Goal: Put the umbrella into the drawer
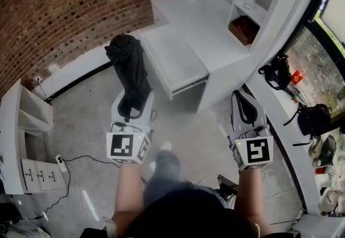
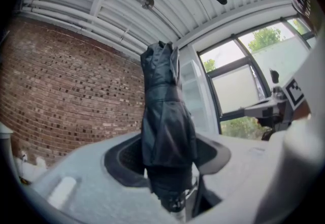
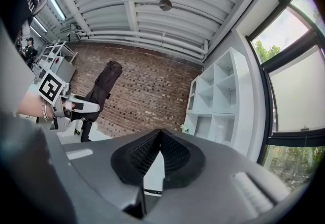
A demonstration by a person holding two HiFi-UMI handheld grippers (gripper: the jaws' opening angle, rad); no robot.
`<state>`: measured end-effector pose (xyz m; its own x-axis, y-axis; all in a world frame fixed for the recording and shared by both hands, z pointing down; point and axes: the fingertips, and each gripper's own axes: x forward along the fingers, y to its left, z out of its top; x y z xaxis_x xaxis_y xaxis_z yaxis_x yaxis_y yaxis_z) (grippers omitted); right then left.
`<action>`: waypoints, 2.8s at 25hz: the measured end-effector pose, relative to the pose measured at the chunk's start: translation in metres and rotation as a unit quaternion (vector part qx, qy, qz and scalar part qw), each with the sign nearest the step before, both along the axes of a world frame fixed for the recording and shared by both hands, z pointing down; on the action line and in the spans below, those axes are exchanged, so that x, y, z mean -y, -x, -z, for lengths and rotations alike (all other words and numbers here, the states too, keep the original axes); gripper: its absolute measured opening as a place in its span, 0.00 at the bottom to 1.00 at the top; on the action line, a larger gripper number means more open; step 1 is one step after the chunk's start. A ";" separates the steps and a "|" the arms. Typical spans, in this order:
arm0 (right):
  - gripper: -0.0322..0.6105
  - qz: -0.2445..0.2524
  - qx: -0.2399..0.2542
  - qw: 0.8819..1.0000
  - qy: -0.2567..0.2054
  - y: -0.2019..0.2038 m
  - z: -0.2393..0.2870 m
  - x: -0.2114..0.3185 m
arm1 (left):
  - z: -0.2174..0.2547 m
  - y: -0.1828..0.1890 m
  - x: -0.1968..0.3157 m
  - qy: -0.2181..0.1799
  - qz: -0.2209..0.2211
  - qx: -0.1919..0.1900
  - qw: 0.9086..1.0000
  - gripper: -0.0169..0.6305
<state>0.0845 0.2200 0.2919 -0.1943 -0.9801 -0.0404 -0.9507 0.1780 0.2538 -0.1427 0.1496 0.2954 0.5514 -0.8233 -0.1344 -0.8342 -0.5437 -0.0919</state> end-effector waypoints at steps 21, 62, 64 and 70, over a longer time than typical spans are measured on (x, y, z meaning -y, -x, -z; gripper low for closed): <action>0.06 -0.099 -0.006 0.995 0.028 0.030 -0.003 0.212 | 0.001 0.025 0.252 0.019 -0.069 -0.019 0.997 0.37; 0.06 0.056 0.004 0.994 0.097 -0.118 -0.060 0.507 | -0.110 -0.135 0.473 0.177 0.034 -0.025 0.983 0.37; 0.06 0.069 0.001 0.992 0.104 -0.121 -0.069 0.519 | -0.129 -0.139 0.480 0.205 0.044 -0.025 0.977 0.37; 0.06 0.099 0.007 0.986 0.136 -0.126 -0.094 0.544 | -0.186 -0.146 0.493 0.287 0.075 -0.033 0.955 0.37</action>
<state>0.2102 -0.3237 0.3855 -0.3834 -0.8984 0.2142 -0.8938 0.4193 0.1590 0.0033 -0.3438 0.4818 0.4283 -0.8405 0.3318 -0.9000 -0.3639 0.2399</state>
